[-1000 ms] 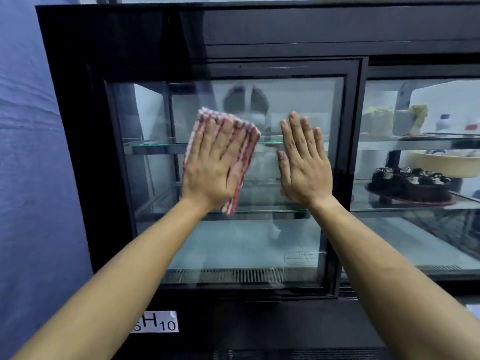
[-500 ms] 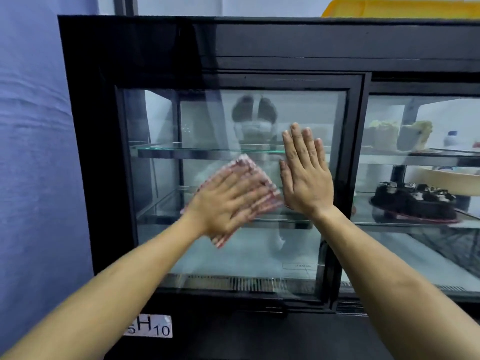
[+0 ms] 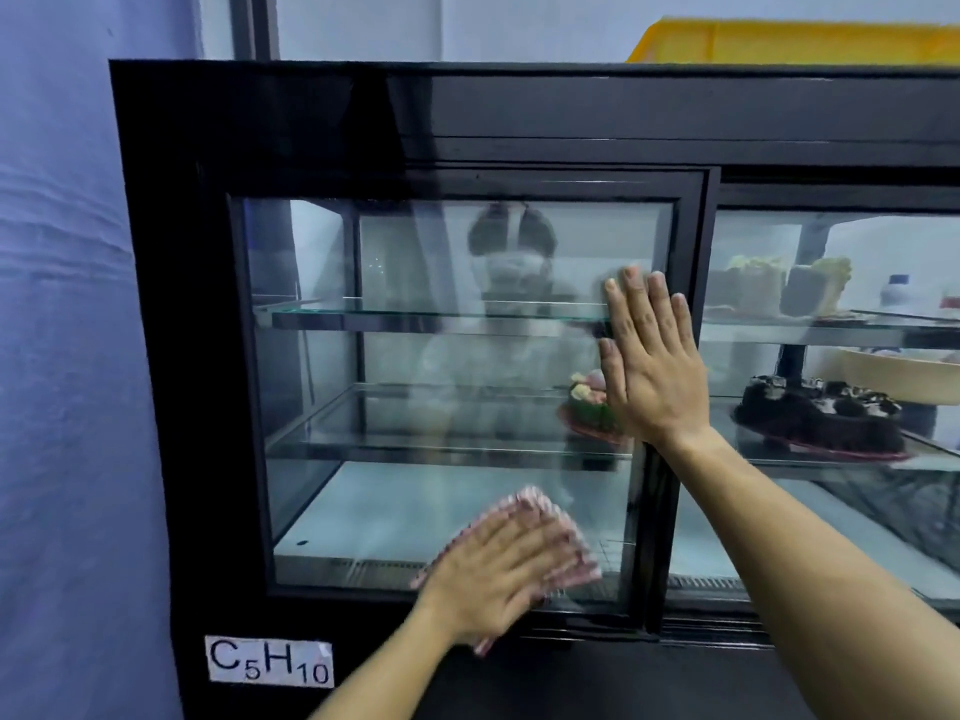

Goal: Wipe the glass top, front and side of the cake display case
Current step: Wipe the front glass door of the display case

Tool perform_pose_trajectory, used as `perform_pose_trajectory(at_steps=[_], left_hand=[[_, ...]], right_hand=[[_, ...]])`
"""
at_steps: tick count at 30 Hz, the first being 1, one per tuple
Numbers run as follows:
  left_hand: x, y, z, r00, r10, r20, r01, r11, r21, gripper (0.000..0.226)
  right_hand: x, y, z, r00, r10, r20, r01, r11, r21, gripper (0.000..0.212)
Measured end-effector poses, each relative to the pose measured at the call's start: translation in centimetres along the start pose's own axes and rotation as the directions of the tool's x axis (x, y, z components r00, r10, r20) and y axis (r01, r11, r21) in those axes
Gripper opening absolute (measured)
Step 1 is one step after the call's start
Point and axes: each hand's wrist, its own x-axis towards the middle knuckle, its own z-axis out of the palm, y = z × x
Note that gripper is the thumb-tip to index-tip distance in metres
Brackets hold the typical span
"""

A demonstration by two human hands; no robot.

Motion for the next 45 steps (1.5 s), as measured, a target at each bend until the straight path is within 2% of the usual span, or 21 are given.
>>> perform_pose_trajectory(at_steps=[2, 5, 6, 8, 11, 13, 15, 17, 19, 20, 21, 23, 27, 29, 31, 32, 36, 39, 40, 42, 45], left_hand=[[-0.9, -0.7, 0.3, 0.995, 0.087, 0.054, -0.088, 0.996, 0.03, 0.065], [3.8, -6.6, -3.1, 0.973, 0.231, 0.013, -0.232, 0.969, 0.085, 0.061], [6.2, -9.2, -4.9, 0.978, 0.201, -0.055, -0.196, 0.977, 0.084, 0.06], [11.4, -15.0, -8.6, 0.979, -0.006, -0.202, 0.023, 0.997, 0.079, 0.061], [16.7, -21.9, -12.3, 0.891, -0.327, -0.315, 0.357, 0.933, 0.042, 0.062], [17.6, -22.1, -12.7, 0.827, -0.432, -0.359, 0.469, 0.883, 0.018, 0.061], [16.5, -18.7, -11.3, 0.806, -0.464, -0.368, 0.492, 0.871, -0.021, 0.062], [13.0, -13.4, -8.2, 0.873, -0.387, -0.296, 0.394, 0.918, -0.038, 0.064], [6.7, -7.0, -4.1, 0.971, -0.179, -0.158, 0.175, 0.984, -0.034, 0.062], [3.2, -3.9, -2.1, 0.995, -0.048, -0.088, 0.047, 0.999, -0.011, 0.061], [-0.1, -1.1, -0.4, 0.998, 0.053, -0.016, -0.053, 0.999, 0.007, 0.061], [-3.7, 1.1, 1.4, 0.985, 0.151, 0.088, -0.153, 0.988, 0.019, 0.066], [-0.8, -4.0, -0.3, 0.919, 0.363, 0.151, -0.375, 0.925, 0.06, 0.062], [3.8, -8.9, -3.3, 0.955, 0.293, 0.052, -0.296, 0.954, 0.055, 0.06], [9.6, -14.3, -7.2, 0.99, 0.085, -0.11, -0.078, 0.995, 0.069, 0.06], [12.4, -16.6, -9.1, 0.983, -0.023, -0.181, 0.037, 0.996, 0.077, 0.06], [19.2, -21.6, -12.7, 0.884, -0.338, -0.324, 0.376, 0.925, 0.059, 0.059], [19.4, -17.8, -11.3, 0.821, -0.449, -0.353, 0.478, 0.878, -0.007, 0.062], [18.5, -15.5, -10.3, 0.839, -0.434, -0.327, 0.455, 0.89, -0.014, 0.063], [15.0, -9.9, -7.1, 0.929, -0.304, -0.213, 0.309, 0.951, -0.012, 0.065], [6.5, -1.5, -1.4, 0.997, 0.04, -0.068, -0.039, 0.999, 0.013, 0.066]], right_hand=[[-0.1, 0.1, 0.0, 1.0, 0.004, 0.0, -0.004, 1.0, 0.0, 0.057], [-0.2, 0.2, 0.1, 1.0, -0.017, 0.002, 0.017, 1.0, 0.007, 0.057], [-0.1, 0.2, 0.1, 1.0, -0.02, 0.004, 0.02, 1.0, 0.007, 0.057], [-0.2, 0.2, 0.0, 1.0, -0.009, 0.005, 0.009, 1.0, 0.009, 0.057], [-0.2, 0.0, 0.0, 1.0, 0.004, -0.004, -0.004, 1.0, 0.02, 0.056], [-0.1, -0.2, 0.0, 1.0, 0.022, -0.003, -0.022, 0.999, 0.023, 0.056], [-0.3, -0.2, -0.1, 1.0, 0.029, -0.001, -0.029, 0.999, 0.039, 0.056], [-0.4, -0.2, 0.0, 0.999, 0.039, -0.004, -0.039, 0.998, 0.051, 0.056], [-0.3, -0.1, 0.0, 0.996, 0.09, -0.002, -0.09, 0.993, 0.08, 0.056], [-0.3, -0.1, 0.0, 0.993, 0.119, 0.008, -0.119, 0.988, 0.098, 0.057], [-0.4, -0.2, 0.0, 0.99, 0.139, 0.016, -0.14, 0.984, 0.113, 0.058], [-0.3, -0.2, 0.0, 0.989, 0.149, 0.026, -0.151, 0.98, 0.126, 0.059], [-0.5, -0.4, 0.1, 0.982, 0.187, -0.004, -0.184, 0.972, 0.147, 0.058], [-0.5, -0.5, 0.0, 0.963, 0.27, -0.017, -0.261, 0.946, 0.194, 0.06], [-0.5, -0.7, 0.0, 0.943, 0.331, -0.028, -0.315, 0.919, 0.237, 0.061], [-0.4, -0.7, -0.1, 0.939, 0.343, -0.024, -0.326, 0.911, 0.253, 0.061], [-0.9, 0.3, -0.6, 0.955, 0.296, 0.02, -0.287, 0.908, 0.304, 0.059], [-2.3, 2.5, -1.0, 0.978, 0.194, 0.071, -0.206, 0.945, 0.255, 0.058], [-2.6, 3.0, -1.0, 0.979, 0.181, 0.093, -0.199, 0.946, 0.257, 0.06], [-2.8, 3.3, -1.0, 0.975, 0.177, 0.134, -0.21, 0.932, 0.295, 0.062], [-2.8, 3.3, -0.8, 0.976, 0.164, 0.14, -0.202, 0.924, 0.324, 0.061]])
